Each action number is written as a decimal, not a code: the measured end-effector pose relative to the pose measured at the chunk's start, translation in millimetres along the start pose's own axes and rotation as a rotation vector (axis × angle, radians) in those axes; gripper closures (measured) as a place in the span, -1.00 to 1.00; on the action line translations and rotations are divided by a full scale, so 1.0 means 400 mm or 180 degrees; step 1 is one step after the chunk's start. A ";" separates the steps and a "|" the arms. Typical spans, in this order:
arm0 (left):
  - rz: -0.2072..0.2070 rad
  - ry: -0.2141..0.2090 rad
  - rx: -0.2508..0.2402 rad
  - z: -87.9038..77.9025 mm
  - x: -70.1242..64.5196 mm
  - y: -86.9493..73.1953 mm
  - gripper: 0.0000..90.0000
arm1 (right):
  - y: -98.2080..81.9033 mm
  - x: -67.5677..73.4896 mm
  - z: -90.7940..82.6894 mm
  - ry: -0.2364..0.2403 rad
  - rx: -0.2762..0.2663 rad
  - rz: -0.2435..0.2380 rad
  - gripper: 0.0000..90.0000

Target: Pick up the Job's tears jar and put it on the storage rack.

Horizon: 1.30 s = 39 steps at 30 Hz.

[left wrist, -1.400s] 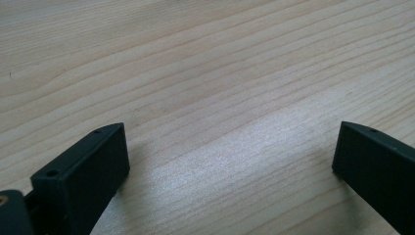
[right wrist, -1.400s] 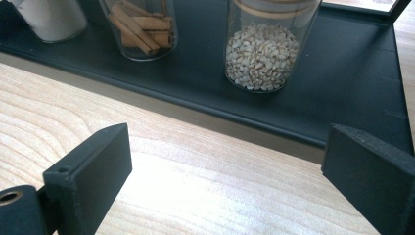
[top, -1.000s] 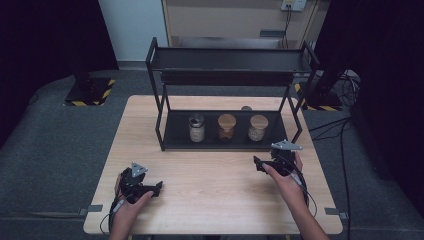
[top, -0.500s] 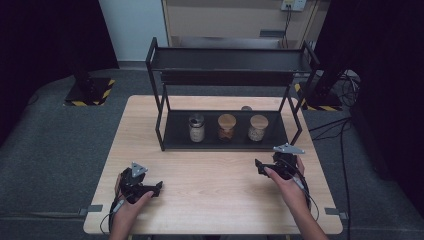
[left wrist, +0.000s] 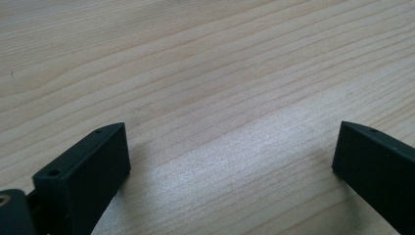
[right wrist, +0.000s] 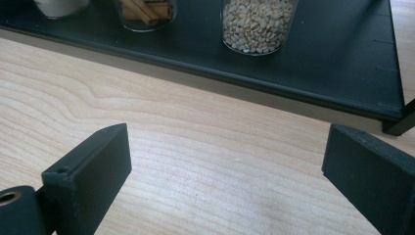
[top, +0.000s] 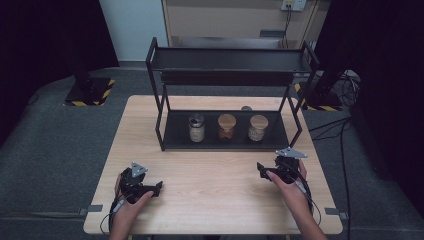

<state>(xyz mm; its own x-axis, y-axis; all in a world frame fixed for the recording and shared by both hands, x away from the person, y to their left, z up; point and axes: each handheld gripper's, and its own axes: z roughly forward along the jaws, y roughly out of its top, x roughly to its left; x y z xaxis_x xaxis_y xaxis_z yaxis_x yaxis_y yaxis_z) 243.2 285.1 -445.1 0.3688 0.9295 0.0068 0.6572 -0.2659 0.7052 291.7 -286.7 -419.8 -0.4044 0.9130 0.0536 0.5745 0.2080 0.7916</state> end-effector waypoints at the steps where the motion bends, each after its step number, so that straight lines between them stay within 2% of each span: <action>1: 0.0000 0.0000 0.0001 0.000 0.000 0.000 -1.00 | -0.002 0.000 -0.001 -0.0002 0.0002 -0.0004 -0.91; 15: 0.0001 0.0000 0.0001 0.000 0.000 0.000 -1.00 | -0.029 0.010 -0.009 0.0035 0.0015 -0.0029 -0.91; 20: 0.0001 0.0000 0.0001 0.000 0.000 0.000 -1.00 | -0.039 0.022 -0.014 0.0097 0.0029 -0.0039 -0.91; 24: 0.0001 0.0000 0.0001 0.000 0.000 0.000 -1.00 | -0.050 0.036 -0.010 0.0177 0.0095 -0.0094 -0.91; 28: 0.0001 0.0000 0.0001 0.000 0.000 0.000 -1.00 | -0.061 0.052 0.007 0.0232 0.0230 -0.0157 -0.91; 32: 0.0001 0.0000 0.0001 0.000 0.000 0.000 -1.00 | -0.071 0.068 0.028 0.0215 0.0369 -0.0229 -0.93; 34: 0.0001 0.0000 0.0001 0.000 0.000 0.000 -1.00 | -0.077 0.081 0.029 0.0168 0.0354 -0.0311 -0.94; 39: 0.0002 0.0000 0.0001 0.000 0.000 0.000 -1.00 | -0.077 0.089 0.029 0.0135 0.0362 -0.0318 -0.95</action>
<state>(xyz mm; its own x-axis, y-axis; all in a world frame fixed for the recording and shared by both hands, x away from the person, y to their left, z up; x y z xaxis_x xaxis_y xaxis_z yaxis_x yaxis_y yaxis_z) 243.1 285.1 -445.1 0.3691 0.9294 0.0071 0.6573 -0.2665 0.7049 268.0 -256.6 -449.5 -0.4920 0.8706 0.0056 0.6057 0.3377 0.7205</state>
